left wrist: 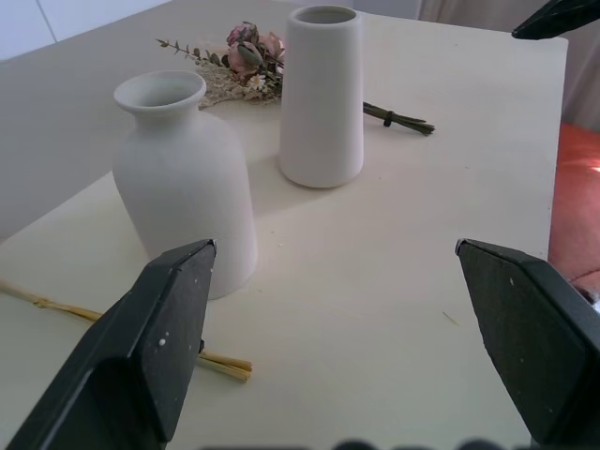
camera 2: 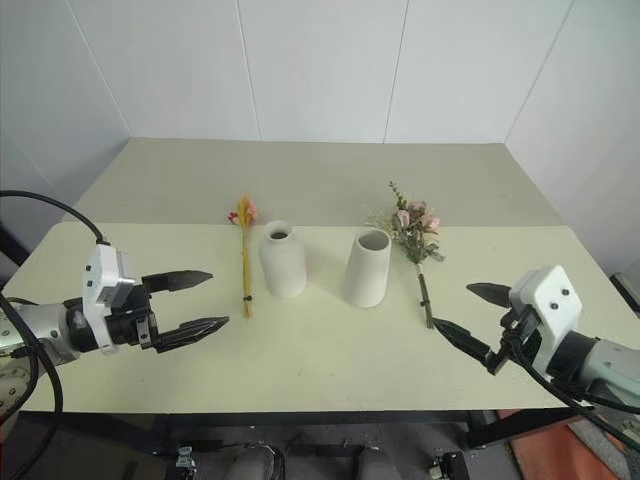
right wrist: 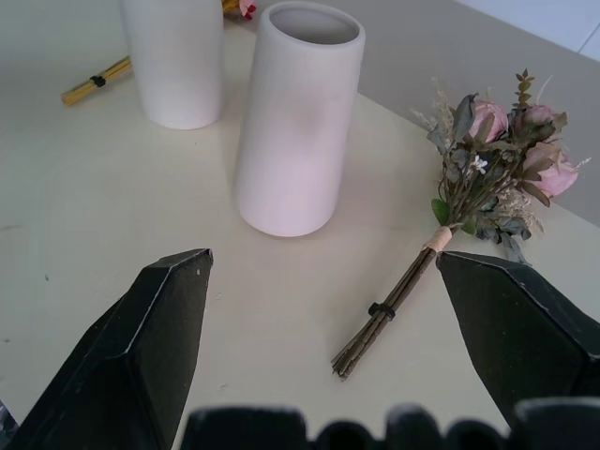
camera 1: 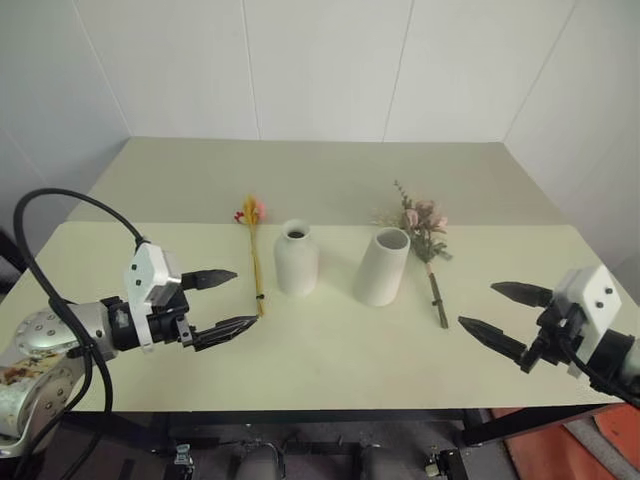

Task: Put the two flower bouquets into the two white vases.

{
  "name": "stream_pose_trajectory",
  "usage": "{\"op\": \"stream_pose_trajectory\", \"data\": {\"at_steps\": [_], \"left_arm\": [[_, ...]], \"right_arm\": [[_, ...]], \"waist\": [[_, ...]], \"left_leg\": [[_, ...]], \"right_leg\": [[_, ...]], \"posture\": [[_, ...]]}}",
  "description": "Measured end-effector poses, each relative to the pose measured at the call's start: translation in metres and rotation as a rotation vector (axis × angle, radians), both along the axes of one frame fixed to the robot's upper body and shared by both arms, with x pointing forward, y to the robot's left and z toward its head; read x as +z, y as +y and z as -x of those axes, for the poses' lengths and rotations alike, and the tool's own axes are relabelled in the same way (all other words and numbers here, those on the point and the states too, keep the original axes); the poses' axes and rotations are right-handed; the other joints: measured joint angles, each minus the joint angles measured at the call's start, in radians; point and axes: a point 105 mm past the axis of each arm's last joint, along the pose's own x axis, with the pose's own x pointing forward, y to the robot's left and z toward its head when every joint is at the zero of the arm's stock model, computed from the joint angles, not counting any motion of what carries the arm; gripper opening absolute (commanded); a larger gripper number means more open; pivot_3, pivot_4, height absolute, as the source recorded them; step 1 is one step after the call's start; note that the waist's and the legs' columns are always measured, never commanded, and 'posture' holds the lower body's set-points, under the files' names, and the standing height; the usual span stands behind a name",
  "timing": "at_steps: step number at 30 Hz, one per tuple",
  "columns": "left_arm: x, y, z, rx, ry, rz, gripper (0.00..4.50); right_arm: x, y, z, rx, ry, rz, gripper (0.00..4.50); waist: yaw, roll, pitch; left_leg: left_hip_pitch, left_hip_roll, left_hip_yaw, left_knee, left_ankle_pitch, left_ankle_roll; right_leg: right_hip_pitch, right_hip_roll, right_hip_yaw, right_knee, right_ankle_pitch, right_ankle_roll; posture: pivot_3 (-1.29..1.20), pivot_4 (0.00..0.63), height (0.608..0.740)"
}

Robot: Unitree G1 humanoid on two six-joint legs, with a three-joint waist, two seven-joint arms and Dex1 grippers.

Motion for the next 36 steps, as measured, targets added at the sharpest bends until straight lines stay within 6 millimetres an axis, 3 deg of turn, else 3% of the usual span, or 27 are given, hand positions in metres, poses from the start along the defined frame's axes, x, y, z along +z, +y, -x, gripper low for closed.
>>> {"op": "stream_pose_trajectory", "data": {"at_steps": [5, 11, 18, 23, 27, 36], "left_arm": [[0.009, -0.002, -0.012, -0.027, -0.033, -0.001, 4.46], [0.000, -0.004, -0.018, -0.055, -0.008, -0.012, 4.46], [0.027, -0.011, -0.036, -0.093, -0.082, 0.025, 4.46], [0.057, -0.034, -0.054, -0.196, -0.146, 0.053, 4.46], [0.070, -0.048, -0.062, -0.268, -0.184, 0.046, 4.46], [0.067, -0.056, -0.074, -0.333, -0.179, 0.025, 4.46]], "right_arm": [[0.005, -0.003, -0.012, -0.003, -0.010, 0.000, 4.49], [-0.003, -0.007, -0.022, -0.023, 0.026, -0.019, 4.49], [0.009, 0.001, -0.045, -0.029, 0.017, -0.039, 4.49], [0.011, 0.006, -0.069, -0.117, 0.101, -0.009, 4.49], [0.002, 0.005, -0.086, -0.218, 0.185, 0.048, 4.49], [-0.025, 0.006, -0.129, -0.374, 0.352, 0.092, 4.49]], "waist": [[0.003, 0.000, 0.000], [-0.001, -0.001, 0.001], [-0.002, -0.001, 0.001], [0.000, -0.002, 0.001], [-0.001, -0.002, 0.001], [-0.024, -0.002, 0.001]], "left_leg": [[0.000, 0.000, 0.000, 0.000, 0.000, 0.000], [-0.002, 0.000, 0.001, 0.000, 0.000, 0.000], [-0.001, -0.001, 0.000, 0.000, 0.000, 0.000], [-0.002, -0.002, 0.000, 0.001, 0.000, 0.000], [-0.002, -0.002, 0.000, 0.001, 0.000, 0.001], [-0.006, -0.002, 0.000, 0.001, 0.000, 0.001]], "right_leg": [[0.000, 0.000, 0.000, 0.000, 0.000, 0.000], [-0.001, 0.001, 0.002, -0.001, 0.000, 0.001], [0.000, 0.001, 0.002, 0.001, 0.001, 0.001], [-0.001, 0.001, 0.003, 0.000, 0.001, 0.001], [-0.001, 0.002, 0.004, 0.000, 0.004, 0.006], [-0.004, 0.002, 0.005, 0.000, 0.006, 0.007]], "posture": [[0.00, 0.150, 0.740], [0.00, 0.150, 0.740], [0.00, 0.150, 0.740], [0.00, 0.150, 0.740], [0.00, 0.150, 0.740], [0.00, 0.150, 0.740]]}}
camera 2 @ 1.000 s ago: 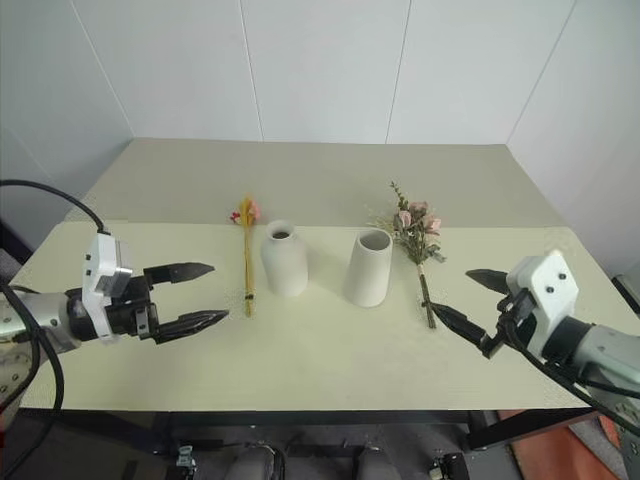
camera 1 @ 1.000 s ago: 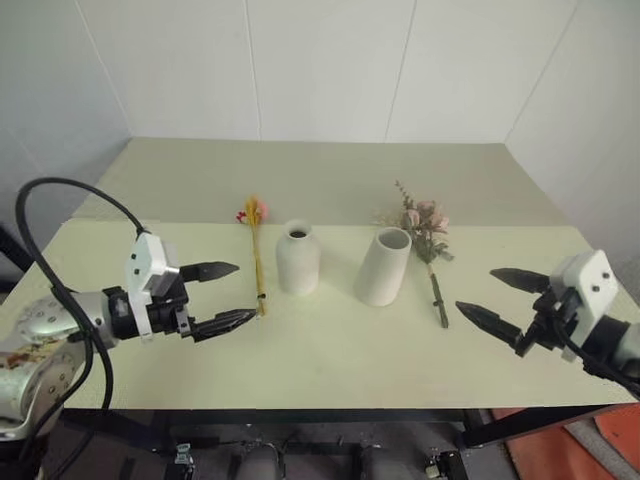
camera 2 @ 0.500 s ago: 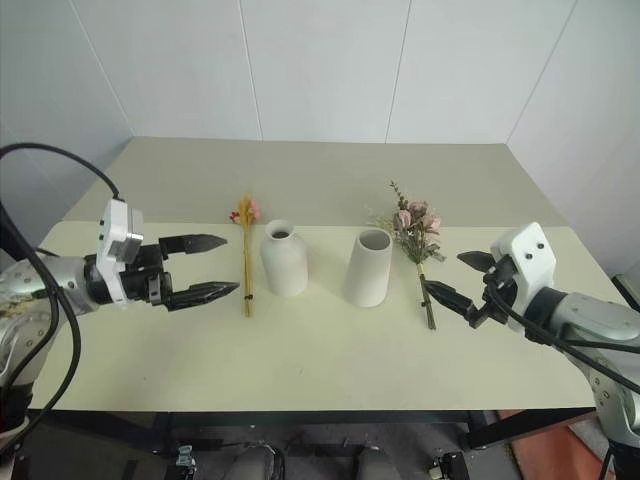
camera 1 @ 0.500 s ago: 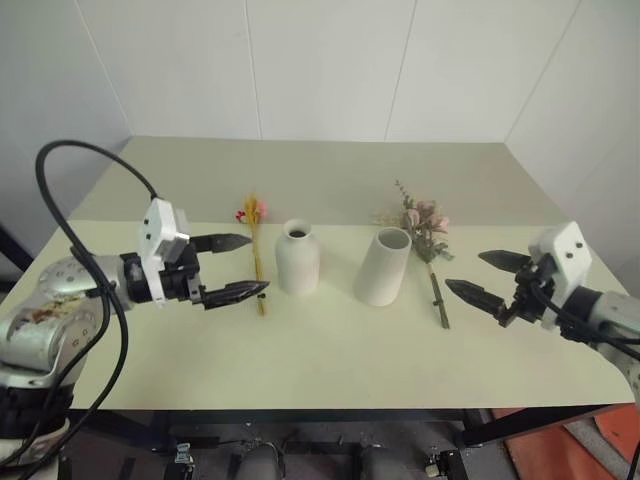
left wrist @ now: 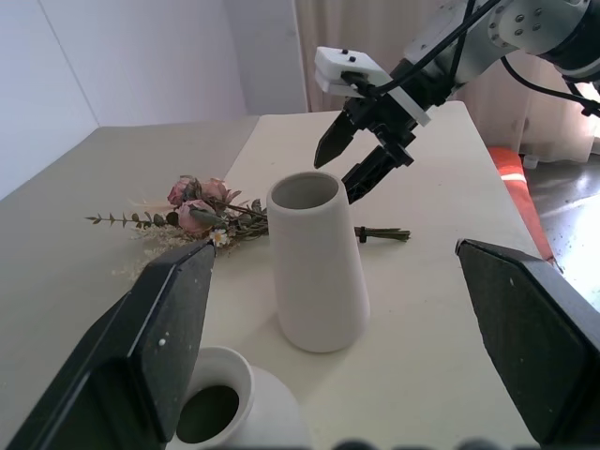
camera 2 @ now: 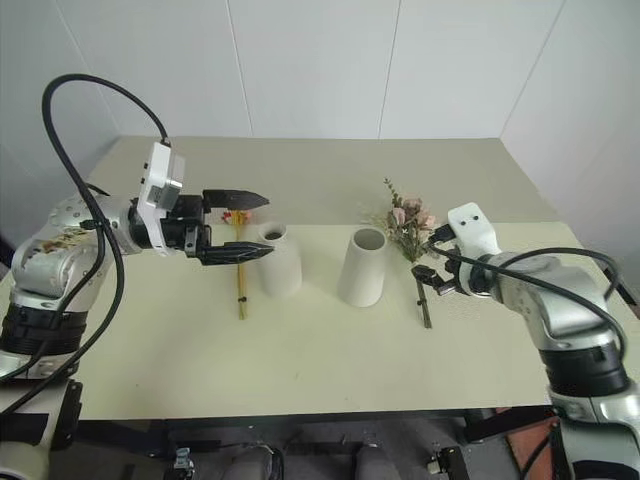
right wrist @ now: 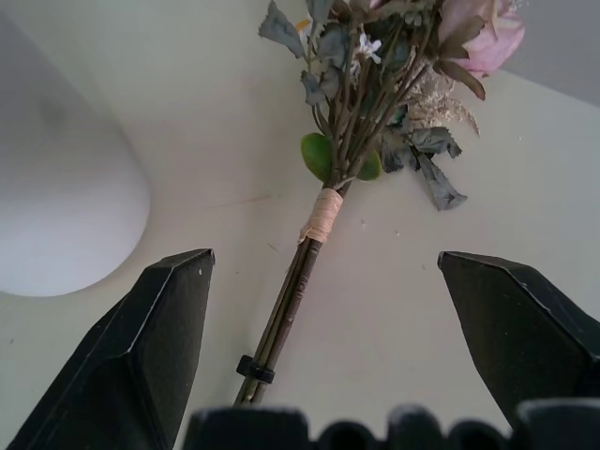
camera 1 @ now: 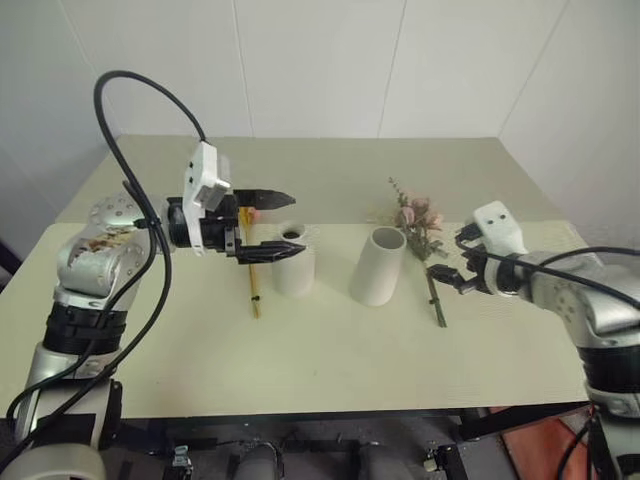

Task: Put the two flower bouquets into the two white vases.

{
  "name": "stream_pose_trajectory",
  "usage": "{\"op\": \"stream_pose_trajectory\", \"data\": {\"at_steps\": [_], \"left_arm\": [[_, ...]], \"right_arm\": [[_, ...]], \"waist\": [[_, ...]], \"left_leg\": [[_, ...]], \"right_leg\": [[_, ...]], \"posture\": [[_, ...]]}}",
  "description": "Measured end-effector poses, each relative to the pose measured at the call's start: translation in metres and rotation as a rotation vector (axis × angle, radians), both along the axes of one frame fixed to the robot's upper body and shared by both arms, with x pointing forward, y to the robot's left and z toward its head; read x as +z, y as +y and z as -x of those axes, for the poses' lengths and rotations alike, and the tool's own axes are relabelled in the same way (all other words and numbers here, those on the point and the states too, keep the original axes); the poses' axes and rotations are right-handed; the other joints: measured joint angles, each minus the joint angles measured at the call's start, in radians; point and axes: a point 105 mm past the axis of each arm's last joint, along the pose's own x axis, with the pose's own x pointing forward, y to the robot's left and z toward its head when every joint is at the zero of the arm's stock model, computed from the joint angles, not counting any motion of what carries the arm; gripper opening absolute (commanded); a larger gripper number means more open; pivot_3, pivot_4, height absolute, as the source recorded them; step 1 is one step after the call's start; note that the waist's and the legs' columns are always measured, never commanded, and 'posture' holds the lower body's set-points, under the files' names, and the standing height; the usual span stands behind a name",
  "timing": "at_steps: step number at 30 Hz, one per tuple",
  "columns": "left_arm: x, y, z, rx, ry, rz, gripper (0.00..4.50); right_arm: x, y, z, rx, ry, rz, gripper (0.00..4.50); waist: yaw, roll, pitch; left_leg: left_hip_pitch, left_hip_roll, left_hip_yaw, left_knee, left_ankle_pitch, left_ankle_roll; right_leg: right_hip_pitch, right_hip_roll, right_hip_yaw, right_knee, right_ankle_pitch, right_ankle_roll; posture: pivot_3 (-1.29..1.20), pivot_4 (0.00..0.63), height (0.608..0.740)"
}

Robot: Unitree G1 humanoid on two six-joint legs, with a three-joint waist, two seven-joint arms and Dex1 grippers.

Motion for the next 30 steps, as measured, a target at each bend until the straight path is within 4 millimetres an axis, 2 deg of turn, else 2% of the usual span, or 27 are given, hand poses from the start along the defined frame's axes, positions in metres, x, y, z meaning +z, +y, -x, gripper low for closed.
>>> {"op": "stream_pose_trajectory", "data": {"at_steps": [6, 9, 13, 18, 20, 21, 25, 27, 30], "left_arm": [[0.001, -0.003, -0.002, -0.016, -0.020, -0.012, 4.46], [0.000, -0.002, -0.003, -0.015, -0.017, -0.019, 4.50], [-0.001, -0.001, -0.003, -0.015, -0.018, -0.024, 4.50], [0.000, -0.001, -0.003, -0.018, -0.032, -0.022, 4.50], [0.001, -0.001, -0.003, -0.019, -0.035, -0.022, 4.50], [0.001, -0.001, -0.002, -0.020, -0.036, -0.021, 4.50], [-0.005, 0.004, -0.002, -0.004, -0.020, -0.018, 4.50], [-0.009, 0.009, -0.002, 0.018, -0.008, -0.013, 4.50], [-0.010, 0.015, 0.000, 0.040, 0.006, 0.004, 4.50]], "right_arm": [[-0.027, 0.009, -0.024, -0.002, 0.089, 0.019, 4.49], [-0.040, 0.006, -0.033, -0.020, 0.123, 0.050, 3.93], [-0.040, 0.002, -0.048, -0.046, 0.099, 0.076, 2.50], [-0.042, -0.004, -0.053, -0.068, 0.087, 0.101, 0.76], [-0.040, -0.006, -0.055, -0.074, 0.074, 0.107, 0.20], [-0.039, -0.006, -0.055, -0.078, 0.069, 0.105, 0.19], [-0.024, -0.016, -0.057, -0.170, -0.016, 0.063, 0.19], [-0.006, -0.023, -0.057, -0.241, -0.113, -0.007, 0.19], [0.037, -0.034, -0.056, -0.371, -0.326, -0.141, 0.19]], "waist": [[-0.001, 0.000, 0.000], [-0.002, 0.000, 0.000], [-0.002, 0.000, 0.000], [-0.002, 0.000, 0.000], [-0.003, 0.000, 0.000], [-0.003, 0.000, 0.000], [-0.003, 0.001, 0.000], [-0.002, 0.001, 0.000], [-0.002, 0.001, 0.000]], "left_leg": [[0.000, 0.000, 0.000, 0.000, 0.000, 0.000], [-0.001, 0.000, 0.000, 0.000, 0.000, 0.000], [-0.001, 0.000, 0.000, 0.000, 0.000, 0.000], [-0.002, 0.000, 0.000, 0.000, 0.000, 0.000], [-0.001, 0.000, 0.000, 0.000, 0.000, 0.000], [-0.001, 0.000, 0.000, 0.000, 0.000, 0.000], [-0.001, 0.000, 0.000, 0.000, 0.000, 0.000], [-0.002, 0.000, 0.000, 0.000, 0.000, 0.000], [-0.004, 0.000, 0.000, 0.000, 0.000, 0.000]], "right_leg": [[0.000, 0.000, 0.000, 0.000, 0.001, -0.001], [-0.001, 0.000, 0.000, 0.000, 0.002, -0.003], [-0.002, 0.000, 0.000, 0.001, 0.002, -0.003], [-0.002, 0.000, 0.000, 0.001, 0.002, -0.003], [-0.002, 0.000, 0.000, 0.001, 0.002, -0.003], [-0.002, 0.000, 0.000, 0.002, 0.002, -0.003], [-0.002, 0.000, 0.000, 0.002, 0.002, -0.003], [-0.003, 0.000, 0.000, 0.003, 0.002, -0.003], [-0.007, 0.000, 0.001, 0.005, 0.002, -0.003]], "posture": [[0.00, 0.150, 0.740], [0.00, 0.150, 0.740], [0.00, 0.150, 0.740], [0.00, 0.150, 0.740], [0.00, 0.150, 0.740], [0.00, 0.150, 0.740], [0.00, 0.150, 0.740], [0.00, 0.150, 0.740], [0.00, 0.150, 0.740]]}}
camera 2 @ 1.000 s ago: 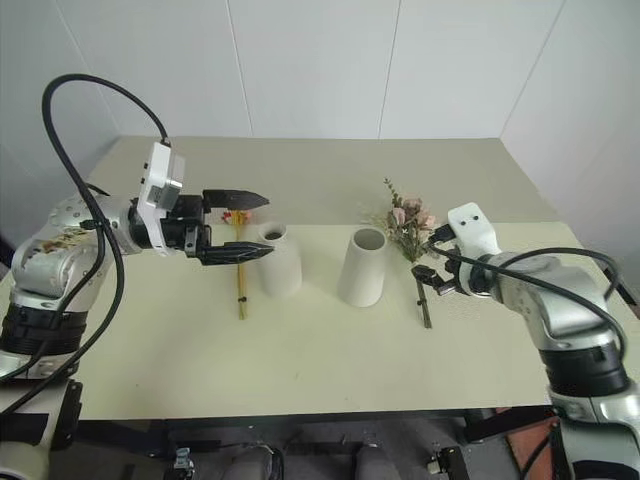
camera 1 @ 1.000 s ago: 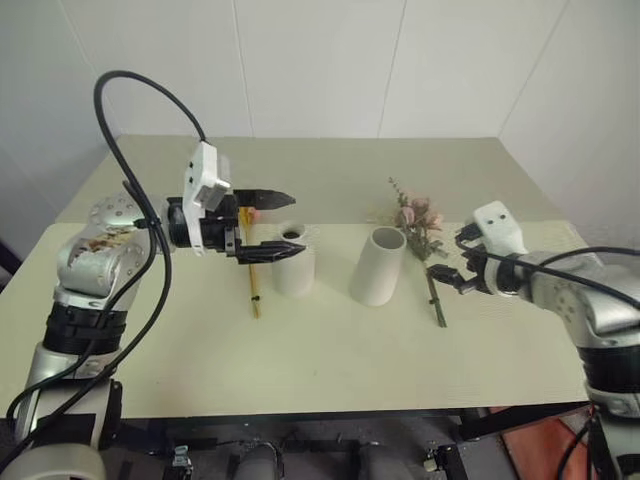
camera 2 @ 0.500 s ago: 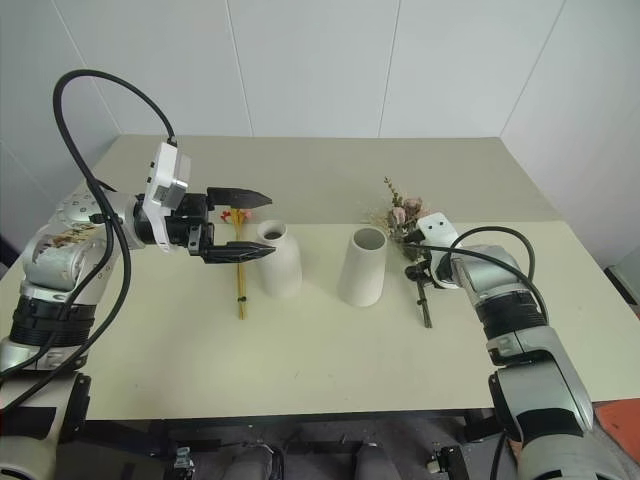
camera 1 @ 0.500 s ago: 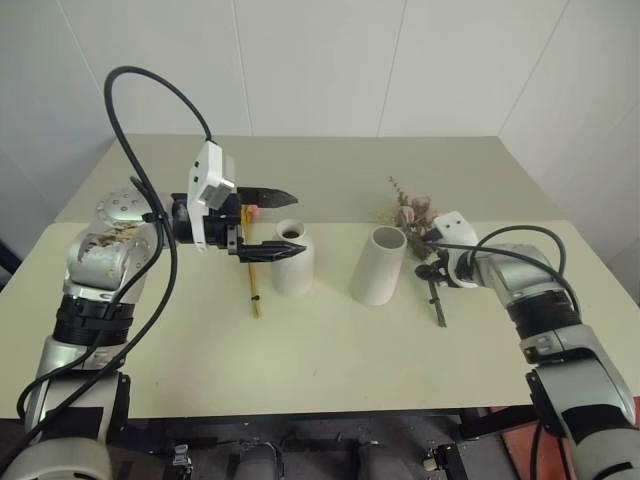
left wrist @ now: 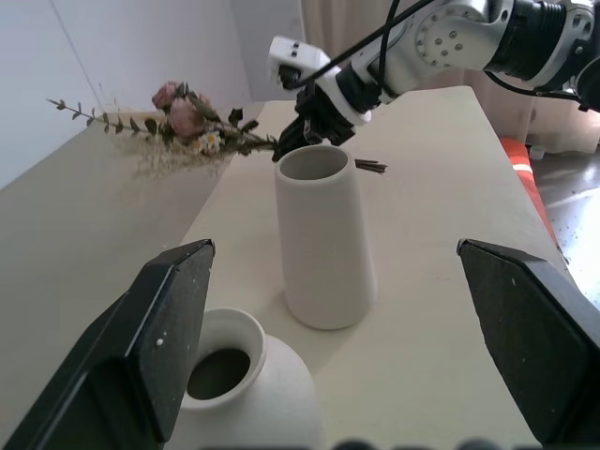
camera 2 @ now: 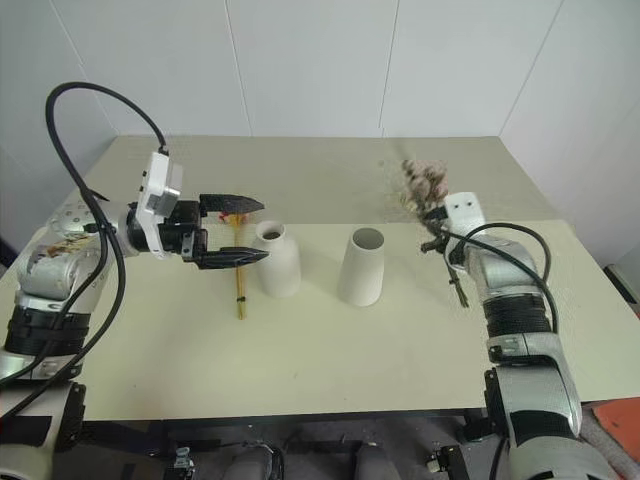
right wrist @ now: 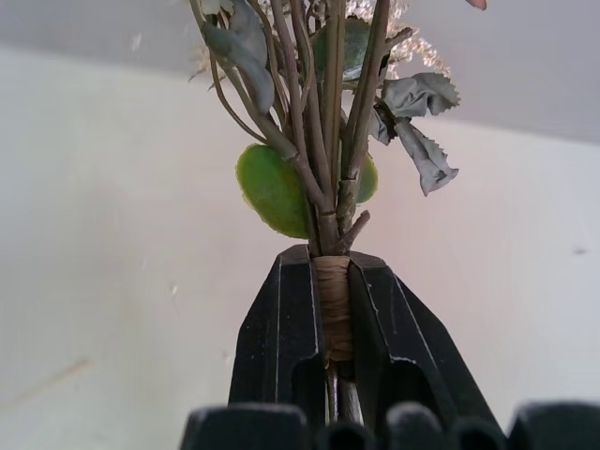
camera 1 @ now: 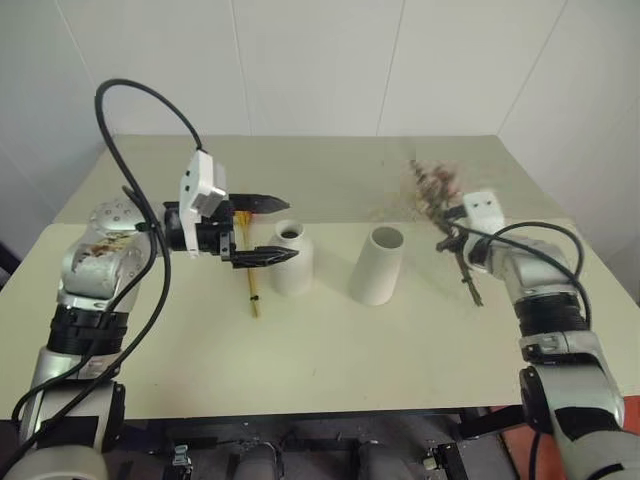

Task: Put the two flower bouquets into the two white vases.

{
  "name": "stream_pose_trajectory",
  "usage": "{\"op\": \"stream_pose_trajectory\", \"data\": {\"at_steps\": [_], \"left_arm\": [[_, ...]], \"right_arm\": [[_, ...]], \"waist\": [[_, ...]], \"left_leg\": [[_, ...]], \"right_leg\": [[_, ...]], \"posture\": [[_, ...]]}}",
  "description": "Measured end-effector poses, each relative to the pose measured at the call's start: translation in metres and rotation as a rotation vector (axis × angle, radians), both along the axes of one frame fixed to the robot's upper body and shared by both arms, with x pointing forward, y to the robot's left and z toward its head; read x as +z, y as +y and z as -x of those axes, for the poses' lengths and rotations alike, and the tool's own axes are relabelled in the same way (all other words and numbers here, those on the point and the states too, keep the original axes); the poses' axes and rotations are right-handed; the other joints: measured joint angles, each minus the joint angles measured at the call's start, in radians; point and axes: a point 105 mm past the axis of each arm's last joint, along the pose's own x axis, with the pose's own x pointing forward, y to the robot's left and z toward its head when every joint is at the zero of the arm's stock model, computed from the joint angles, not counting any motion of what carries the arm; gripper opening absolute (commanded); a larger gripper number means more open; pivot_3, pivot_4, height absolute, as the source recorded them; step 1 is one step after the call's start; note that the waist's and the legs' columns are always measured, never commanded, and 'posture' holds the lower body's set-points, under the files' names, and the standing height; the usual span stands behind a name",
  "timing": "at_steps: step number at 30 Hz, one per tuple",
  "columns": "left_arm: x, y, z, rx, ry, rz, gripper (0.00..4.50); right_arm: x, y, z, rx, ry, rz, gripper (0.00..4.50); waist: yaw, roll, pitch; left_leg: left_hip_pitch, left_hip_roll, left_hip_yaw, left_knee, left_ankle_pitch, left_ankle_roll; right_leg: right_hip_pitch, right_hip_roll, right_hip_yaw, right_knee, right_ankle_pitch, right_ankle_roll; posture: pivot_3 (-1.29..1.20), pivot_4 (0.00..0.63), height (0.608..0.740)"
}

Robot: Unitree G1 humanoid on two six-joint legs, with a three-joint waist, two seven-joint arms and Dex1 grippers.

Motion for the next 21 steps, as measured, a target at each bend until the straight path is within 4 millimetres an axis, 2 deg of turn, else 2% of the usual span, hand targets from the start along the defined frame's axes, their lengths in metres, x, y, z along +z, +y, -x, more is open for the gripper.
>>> {"op": "stream_pose_trajectory", "data": {"at_steps": [3, 5, 7, 10, 14, 17, 21], "left_arm": [[0.006, 0.005, 0.002, 0.011, -0.003, 0.029, 4.50], [0.008, 0.010, 0.002, 0.027, -0.002, 0.021, 4.50], [0.011, 0.014, 0.003, 0.038, -0.007, 0.021, 4.50], [0.013, 0.018, 0.004, 0.045, 0.004, 0.024, 4.50], [0.017, 0.022, 0.009, 0.049, 0.001, 0.018, 4.50], [0.017, 0.025, 0.013, 0.054, 0.012, 0.012, 4.50], [0.016, 0.028, 0.019, 0.061, 0.028, 0.012, 4.50]], "right_arm": [[0.061, -0.008, 0.013, -0.079, -0.319, -0.114, 0.19], [0.090, -0.006, 0.027, -0.066, -0.474, -0.205, 0.19], [0.109, 0.002, 0.039, -0.016, -0.577, -0.282, 0.19], [0.132, 0.028, 0.056, 0.128, -0.694, -0.371, 0.19], [0.148, 0.072, 0.075, 0.344, -0.766, -0.358, 0.19], [0.137, 0.100, 0.079, 0.444, -0.747, -0.337, 0.19], [0.123, 0.123, 0.076, 0.508, -0.711, -0.348, 0.19]], "waist": [[0.000, 0.000, 0.000], [0.000, 0.000, 0.000], [-0.003, 0.000, 0.000], [-0.010, 0.000, 0.000], [-0.022, 0.001, 0.000], [-0.028, 0.001, 0.000], [-0.026, 0.001, 0.000]], "left_leg": [[-0.001, 0.000, 0.000, 0.000, 0.000, 0.000], [0.000, 0.000, 0.000, 0.000, 0.000, 0.000], [0.001, 0.000, 0.000, 0.000, 0.000, 0.000], [0.002, 0.000, 0.000, 0.000, 0.001, 0.001], [0.003, 0.001, 0.000, 0.000, 0.001, 0.002], [0.003, 0.001, 0.000, 0.000, 0.002, 0.002], [0.002, 0.001, 0.000, 0.000, 0.002, 0.002]], "right_leg": [[-0.004, 0.000, 0.001, 0.007, -0.001, 0.001], [-0.004, 0.001, 0.001, 0.008, -0.001, 0.000], [-0.004, 0.002, 0.002, 0.009, -0.001, 0.000], [-0.004, 0.002, 0.002, 0.010, -0.001, 0.000], [-0.004, 0.002, 0.002, 0.011, -0.001, 0.000], [-0.004, 0.002, 0.003, 0.011, -0.001, 0.000], [-0.004, 0.002, 0.003, 0.011, -0.001, 0.000]], "posture": [[0.00, 0.150, 0.740], [0.00, 0.150, 0.740], [0.00, 0.150, 0.740], [0.00, 0.150, 0.740], [0.00, 0.150, 0.740], [0.00, 0.150, 0.740], [0.00, 0.150, 0.740]]}}
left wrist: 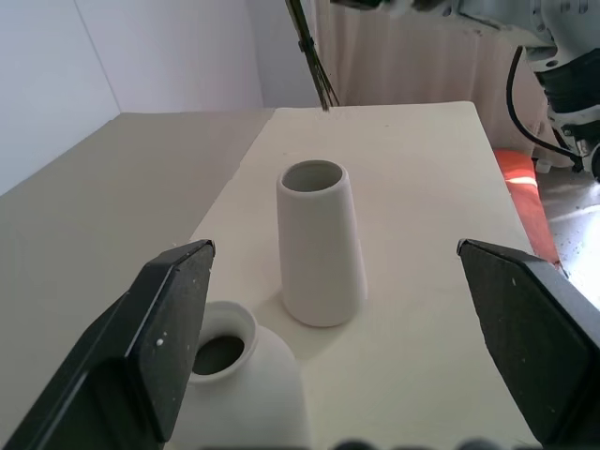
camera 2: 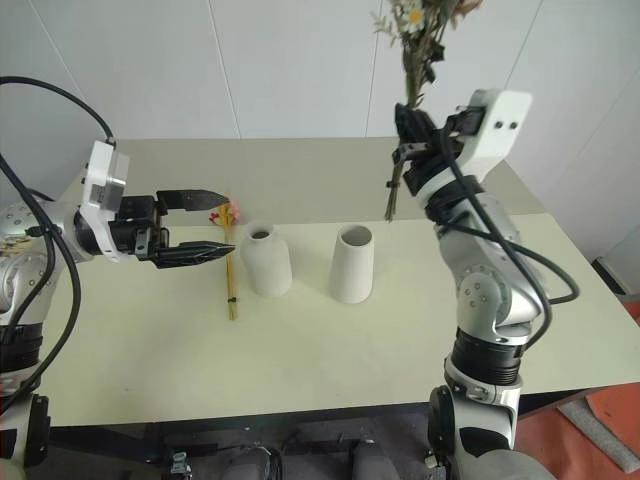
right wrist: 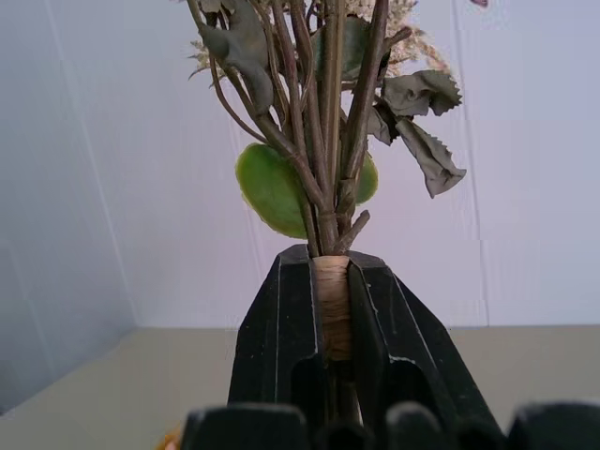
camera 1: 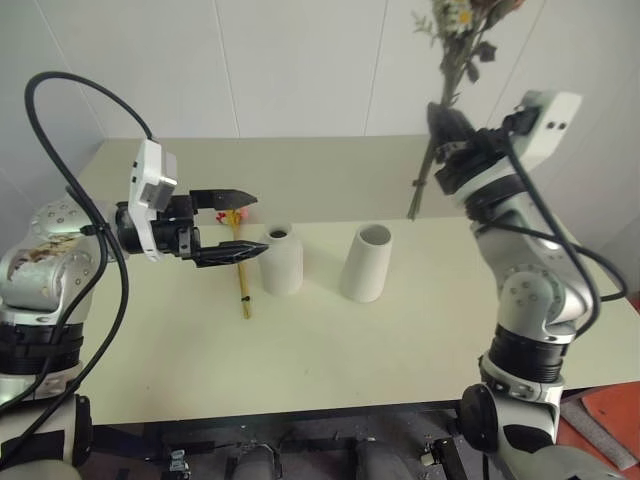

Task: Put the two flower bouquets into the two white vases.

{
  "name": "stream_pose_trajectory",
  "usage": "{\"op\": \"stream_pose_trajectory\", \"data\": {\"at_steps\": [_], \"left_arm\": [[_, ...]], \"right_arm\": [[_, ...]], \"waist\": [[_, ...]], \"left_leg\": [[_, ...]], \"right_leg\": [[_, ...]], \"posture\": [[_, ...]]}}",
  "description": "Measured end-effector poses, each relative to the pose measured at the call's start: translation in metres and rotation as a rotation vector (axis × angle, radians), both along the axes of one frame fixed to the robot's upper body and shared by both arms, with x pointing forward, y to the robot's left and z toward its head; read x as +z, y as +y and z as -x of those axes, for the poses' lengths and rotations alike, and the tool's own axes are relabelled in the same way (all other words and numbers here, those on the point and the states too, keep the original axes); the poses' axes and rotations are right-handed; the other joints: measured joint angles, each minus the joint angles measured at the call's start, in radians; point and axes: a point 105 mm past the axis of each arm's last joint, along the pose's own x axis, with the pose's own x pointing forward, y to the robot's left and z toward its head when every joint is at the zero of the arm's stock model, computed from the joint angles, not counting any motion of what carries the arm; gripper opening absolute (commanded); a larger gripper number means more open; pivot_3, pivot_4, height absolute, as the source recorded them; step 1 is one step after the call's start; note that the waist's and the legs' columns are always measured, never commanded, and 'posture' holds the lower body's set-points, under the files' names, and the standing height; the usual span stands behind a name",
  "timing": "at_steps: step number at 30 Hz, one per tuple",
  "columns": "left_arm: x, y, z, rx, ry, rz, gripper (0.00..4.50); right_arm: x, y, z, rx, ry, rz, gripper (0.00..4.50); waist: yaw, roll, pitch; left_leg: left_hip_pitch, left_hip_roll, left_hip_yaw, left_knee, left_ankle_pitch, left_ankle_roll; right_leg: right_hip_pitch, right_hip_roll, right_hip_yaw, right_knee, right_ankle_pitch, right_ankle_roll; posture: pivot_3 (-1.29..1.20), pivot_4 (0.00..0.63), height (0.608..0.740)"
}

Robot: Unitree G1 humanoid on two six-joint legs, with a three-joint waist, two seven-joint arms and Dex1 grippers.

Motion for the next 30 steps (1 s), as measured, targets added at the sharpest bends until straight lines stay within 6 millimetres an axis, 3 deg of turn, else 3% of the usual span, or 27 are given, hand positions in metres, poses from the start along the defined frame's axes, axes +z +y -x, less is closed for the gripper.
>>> {"op": "stream_pose_trajectory", "data": {"at_steps": [5, 10, 22, 27, 30], "left_arm": [[0.003, 0.002, 0.006, 0.010, 0.000, 0.009, 4.50], [0.001, 0.002, 0.007, 0.019, 0.009, 0.003, 4.50], [-0.001, 0.007, 0.011, 0.051, 0.024, 0.000, 4.50], [-0.001, 0.007, 0.012, 0.047, 0.027, 0.002, 4.50], [-0.001, 0.007, 0.012, 0.047, 0.027, 0.002, 4.50]], "right_arm": [[-0.003, 0.016, -0.004, 0.035, -0.030, 0.000, 0.19], [-0.016, 0.022, -0.017, 0.027, -0.006, -0.010, 0.19], [-0.048, 0.033, -0.018, 0.037, 0.061, 0.000, 0.19], [-0.078, 0.028, -0.018, 0.003, 0.125, 0.019, 1.86], [-0.083, 0.023, -0.012, -0.019, 0.122, 0.029, 2.83]], "waist": [[0.001, 0.000, 0.000], [0.001, 0.000, 0.000], [0.000, 0.000, 0.000], [0.002, 0.000, 0.000], [0.001, 0.000, 0.000]], "left_leg": [[0.000, 0.000, 0.000, 0.000, 0.000, 0.000], [0.000, 0.000, 0.000, 0.000, 0.000, 0.000], [0.000, 0.001, 0.000, 0.000, 0.000, 0.000], [-0.001, 0.000, 0.000, 0.000, 0.000, 0.000], [0.000, 0.001, 0.000, 0.000, 0.000, 0.000]], "right_leg": [[0.000, 0.000, 0.000, 0.000, 0.000, 0.000], [0.000, 0.000, 0.000, 0.000, 0.000, 0.000], [0.000, 0.001, 0.000, 0.000, 0.000, -0.001], [-0.001, 0.001, 0.000, 0.000, 0.000, -0.001], [-0.001, 0.001, 0.000, 0.000, 0.000, -0.001]], "posture": [[0.00, 0.150, 0.740], [0.00, 0.150, 0.740], [0.00, 0.150, 0.740], [0.00, 0.150, 0.740], [0.00, 0.150, 0.740]]}}
